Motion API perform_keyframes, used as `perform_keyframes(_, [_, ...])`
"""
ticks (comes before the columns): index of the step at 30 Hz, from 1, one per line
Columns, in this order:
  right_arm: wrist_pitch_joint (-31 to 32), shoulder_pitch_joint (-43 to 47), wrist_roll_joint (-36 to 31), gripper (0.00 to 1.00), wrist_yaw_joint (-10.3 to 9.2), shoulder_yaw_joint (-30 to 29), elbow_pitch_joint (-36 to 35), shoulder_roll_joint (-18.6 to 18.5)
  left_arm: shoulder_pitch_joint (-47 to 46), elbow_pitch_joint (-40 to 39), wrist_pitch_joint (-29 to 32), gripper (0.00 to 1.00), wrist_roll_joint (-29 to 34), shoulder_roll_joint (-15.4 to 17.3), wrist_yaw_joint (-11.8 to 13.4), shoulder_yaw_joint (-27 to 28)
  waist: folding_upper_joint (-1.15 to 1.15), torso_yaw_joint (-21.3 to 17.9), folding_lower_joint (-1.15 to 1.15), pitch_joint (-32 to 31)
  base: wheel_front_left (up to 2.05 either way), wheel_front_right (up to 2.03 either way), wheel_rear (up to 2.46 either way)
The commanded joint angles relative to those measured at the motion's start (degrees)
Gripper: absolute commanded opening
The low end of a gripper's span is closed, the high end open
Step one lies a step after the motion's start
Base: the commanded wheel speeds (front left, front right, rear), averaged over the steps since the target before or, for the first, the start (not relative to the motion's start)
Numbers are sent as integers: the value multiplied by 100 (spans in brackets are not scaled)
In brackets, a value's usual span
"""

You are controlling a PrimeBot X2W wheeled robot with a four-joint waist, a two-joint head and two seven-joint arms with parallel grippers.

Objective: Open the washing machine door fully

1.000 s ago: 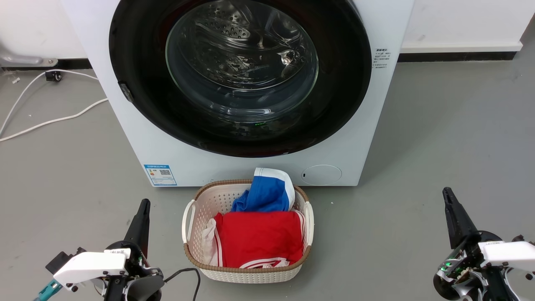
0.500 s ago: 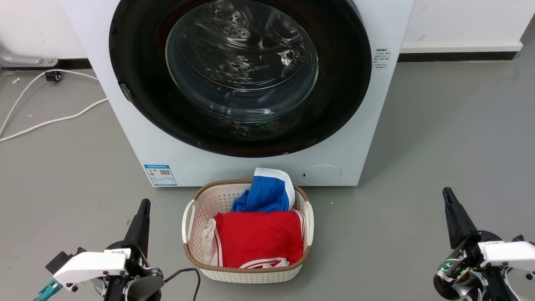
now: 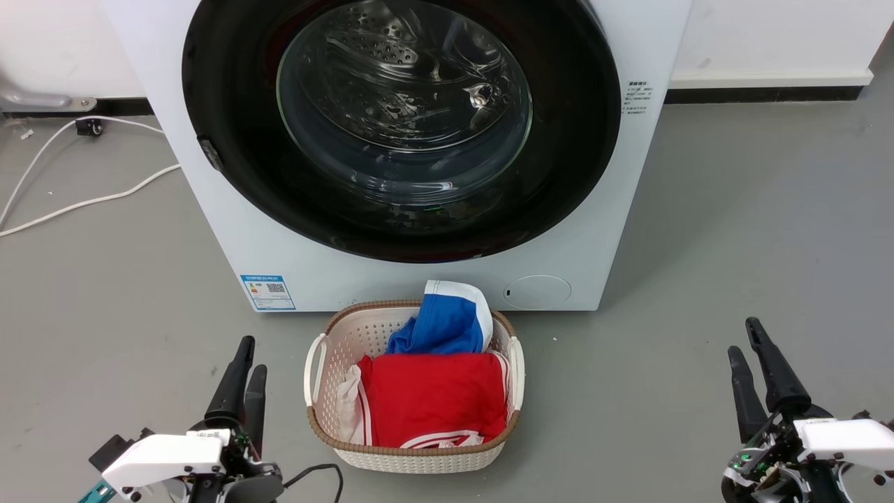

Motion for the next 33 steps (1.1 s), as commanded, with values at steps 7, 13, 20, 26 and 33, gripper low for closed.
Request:
perform_keyframes(7, [-249,5,-149,100,3,88,-390,-8,-152,-314,-277,100,201,38,-4,-311,0,12,0,3,0,0,0])
perform_keyframes(13, [-405,54,-395,100,4,117,-543,-7,-152,-473,-439,100,573,40,-5,-418,0,30,0,8,0,0,0])
perform_keyframes(20, [-570,91,-883,100,5,141,-719,-13,-172,-657,-609,100,1045,24,-7,-531,0,57,0,17,0,0,0])
perform_keyframes(26, [-701,115,-1517,100,6,167,-877,-31,-174,-779,-743,100,1596,21,-8,-602,0,74,0,16,0,0,0])
perform_keyframes(33, [-863,158,-2776,100,7,290,-1008,-125,-229,-802,-910,100,2641,138,-10,-877,0,96,0,10,0,0,0])
